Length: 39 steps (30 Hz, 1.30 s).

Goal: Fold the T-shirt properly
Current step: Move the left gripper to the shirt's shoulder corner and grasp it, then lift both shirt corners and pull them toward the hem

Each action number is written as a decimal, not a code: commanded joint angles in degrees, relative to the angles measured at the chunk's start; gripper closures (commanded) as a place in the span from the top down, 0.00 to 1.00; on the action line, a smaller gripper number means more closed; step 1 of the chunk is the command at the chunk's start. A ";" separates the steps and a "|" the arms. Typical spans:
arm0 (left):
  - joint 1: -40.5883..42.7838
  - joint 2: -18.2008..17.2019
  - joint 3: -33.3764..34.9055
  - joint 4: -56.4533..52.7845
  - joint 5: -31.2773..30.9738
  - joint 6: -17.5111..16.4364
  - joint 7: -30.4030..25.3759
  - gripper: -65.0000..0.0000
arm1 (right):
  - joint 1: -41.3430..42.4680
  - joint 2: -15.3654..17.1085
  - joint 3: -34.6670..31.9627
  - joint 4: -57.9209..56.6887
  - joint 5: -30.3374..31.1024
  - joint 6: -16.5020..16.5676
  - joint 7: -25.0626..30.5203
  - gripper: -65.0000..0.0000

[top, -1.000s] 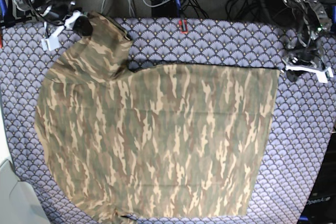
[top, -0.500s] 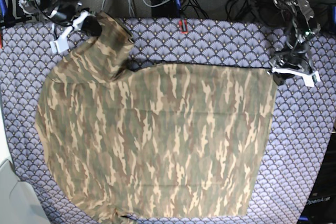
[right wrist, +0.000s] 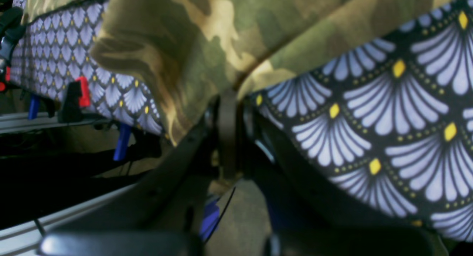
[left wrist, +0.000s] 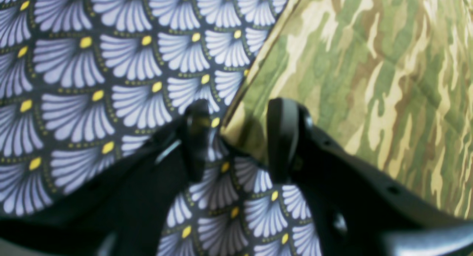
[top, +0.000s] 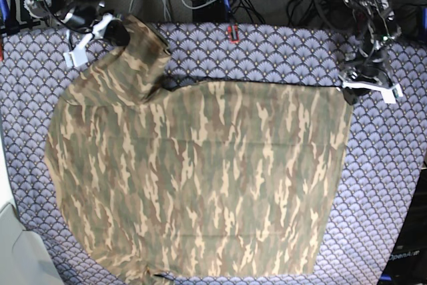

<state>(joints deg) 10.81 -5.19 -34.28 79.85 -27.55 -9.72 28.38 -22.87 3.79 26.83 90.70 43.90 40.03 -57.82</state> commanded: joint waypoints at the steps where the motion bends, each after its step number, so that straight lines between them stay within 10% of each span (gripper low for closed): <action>1: 0.22 -0.30 0.13 0.10 0.34 0.53 0.76 0.40 | -0.56 0.30 -0.06 0.16 -2.19 -0.03 -2.00 0.00; 10: 0.49 2.86 0.13 0.28 0.25 0.53 2.26 0.38 | -0.56 0.82 -0.06 0.25 -2.19 -0.03 -2.00 0.00; 16: 0.14 2.86 0.13 0.28 0.25 0.53 2.26 0.01 | -0.56 1.09 -0.06 0.25 -2.19 -0.03 -2.00 0.00; 39: 14.82 -0.04 -0.22 19.88 0.25 0.62 2.26 0.01 | -9.96 3.90 0.56 14.93 -2.01 -0.03 5.03 0.00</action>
<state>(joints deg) 25.71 -4.60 -34.06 98.35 -27.05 -9.08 32.40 -32.27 7.25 27.07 104.62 40.84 39.42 -53.47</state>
